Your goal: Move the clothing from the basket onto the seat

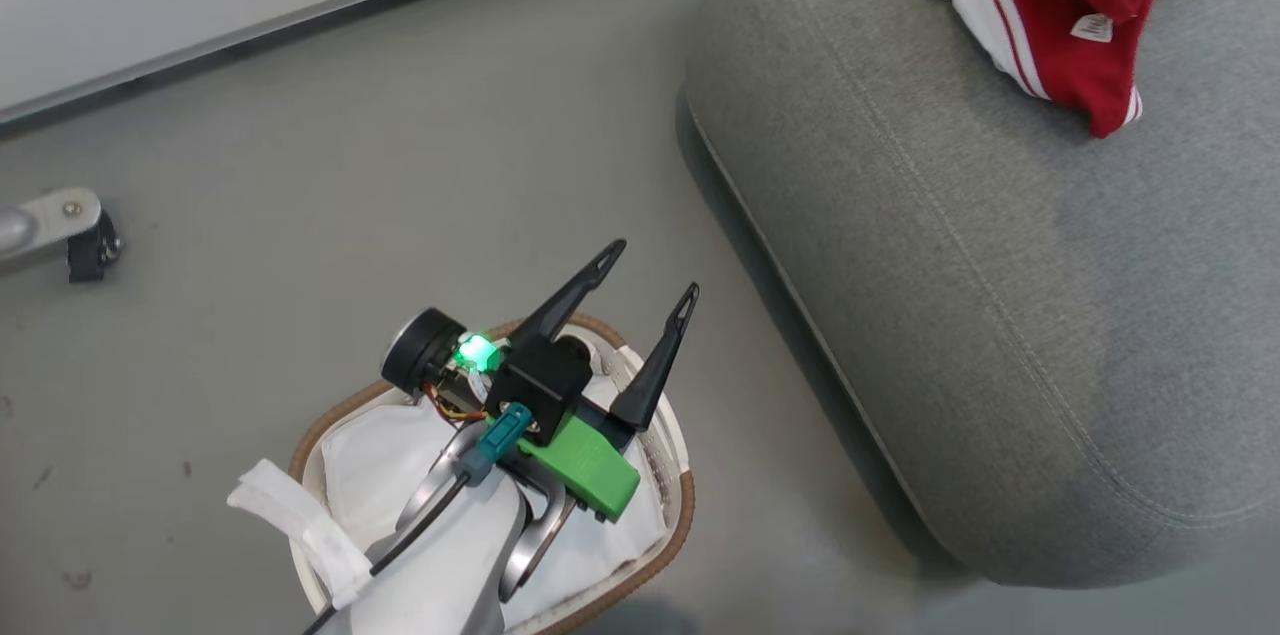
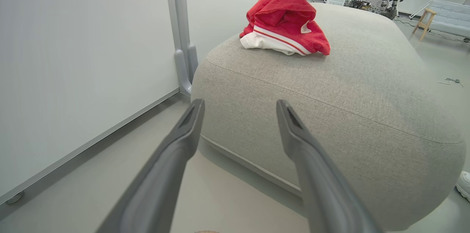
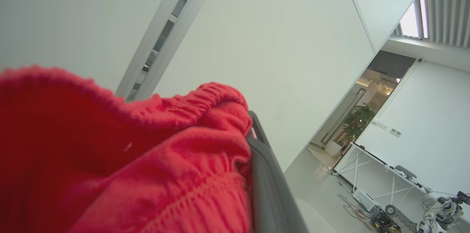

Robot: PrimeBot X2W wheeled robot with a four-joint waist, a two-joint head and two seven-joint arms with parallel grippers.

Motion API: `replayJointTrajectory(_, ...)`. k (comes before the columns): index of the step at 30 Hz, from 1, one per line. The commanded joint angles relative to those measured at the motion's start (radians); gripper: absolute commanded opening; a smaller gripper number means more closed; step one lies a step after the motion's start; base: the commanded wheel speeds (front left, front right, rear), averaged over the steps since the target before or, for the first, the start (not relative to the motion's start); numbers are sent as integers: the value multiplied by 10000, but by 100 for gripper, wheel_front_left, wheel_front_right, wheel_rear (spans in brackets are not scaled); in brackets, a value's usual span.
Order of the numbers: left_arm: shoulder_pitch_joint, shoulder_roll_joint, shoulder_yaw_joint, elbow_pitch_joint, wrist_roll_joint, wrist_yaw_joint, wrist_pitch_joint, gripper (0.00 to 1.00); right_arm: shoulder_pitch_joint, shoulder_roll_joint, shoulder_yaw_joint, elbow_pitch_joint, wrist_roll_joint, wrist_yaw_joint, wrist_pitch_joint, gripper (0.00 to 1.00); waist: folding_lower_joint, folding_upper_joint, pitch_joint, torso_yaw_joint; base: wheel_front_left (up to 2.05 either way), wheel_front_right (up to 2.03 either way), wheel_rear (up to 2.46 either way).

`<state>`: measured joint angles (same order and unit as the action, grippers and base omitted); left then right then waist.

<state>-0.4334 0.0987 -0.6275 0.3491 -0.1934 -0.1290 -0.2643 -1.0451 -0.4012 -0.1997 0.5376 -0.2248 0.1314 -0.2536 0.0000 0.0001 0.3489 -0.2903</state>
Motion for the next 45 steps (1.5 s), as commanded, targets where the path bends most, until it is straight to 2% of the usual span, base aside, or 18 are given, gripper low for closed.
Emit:
replayJointTrajectory(1, -304, 79, 59, -88, 64, -22, 1, 100, -416, -219, -76, 231, -76, -14, 37, 0, 0, -1, 1041, 752, 0, 0, 0)
replayJointTrajectory(5, -708, 62, 164, -205, 227, -23, 2, 100, -1208, -859, -400, 916, -357, -14, 86, 0, 0, -1, 1777, 1097, 0, 0, 0)
replayJointTrajectory(10, -1079, -29, 135, -351, 402, -23, 2, 100, -1129, -1118, -1106, 1709, -672, -14, -39, 0, 0, -1, 2478, 1410, 0, 0, 0)
replayJointTrajectory(17, -1188, 5, 328, -320, 496, 13, 2, 100, -98, -524, -2424, 2645, -1330, -14, -119, 0, 0, -1, 3077, 1388, 0, 0, 0)
replayJointTrajectory(25, -934, -17, 424, -226, 577, 41, 1, 100, 758, 419, -2955, 2402, -1671, -14, -126, 0, 0, -1, 3131, 1112, 0, 0, 0)
replayJointTrajectory(26, -913, -26, 435, -194, 561, 40, 2, 100, 866, 518, -2977, 2357, -1696, -14, -126, 16, 0, -1, 3094, 1075, 0, 0, 0)
replayJointTrajectory(27, -900, -37, 446, -176, 549, 40, 1, 100, 948, 606, -2974, 2307, -1725, -14, -127, 28, 0, -1, 3057, 1041, 0, 0, 0)
replayJointTrajectory(28, -886, -49, 453, -156, 545, 39, 1, 100, 1044, 688, -2981, 2243, -1724, -14, -127, 58, 0, -1, 3011, 1006, 0, 0, 0)
replayJointTrajectory(29, -867, -50, 474, -140, 536, 38, 2, 100, 1139, 758, -2974, 2194, -1729, -14, -127, 92, 0, -1, 2964, 974, 0, 0, 0)
replayJointTrajectory(30, -837, -50, 488, -125, 523, 37, 1, 100, 1249, 827, -2967, 2145, -1727, -14, -128, 100, 0, -1, 2903, 942, 0, 0, 0)
replayJointTrajectory(38, -564, -132, 583, -137, 340, 9, 1, 100, 2683, 1392, -2887, 1262, -1098, -14, -129, 100, 0, -1, 2014, 823, 0, 0, 0)
replayJointTrajectory(45, -46, -269, 955, -264, -9, -3, 2, 100, 4046, 1818, -2293, 610, -698, -14, -129, 100, 0, -1, 974, 871, 0, 0, 0)
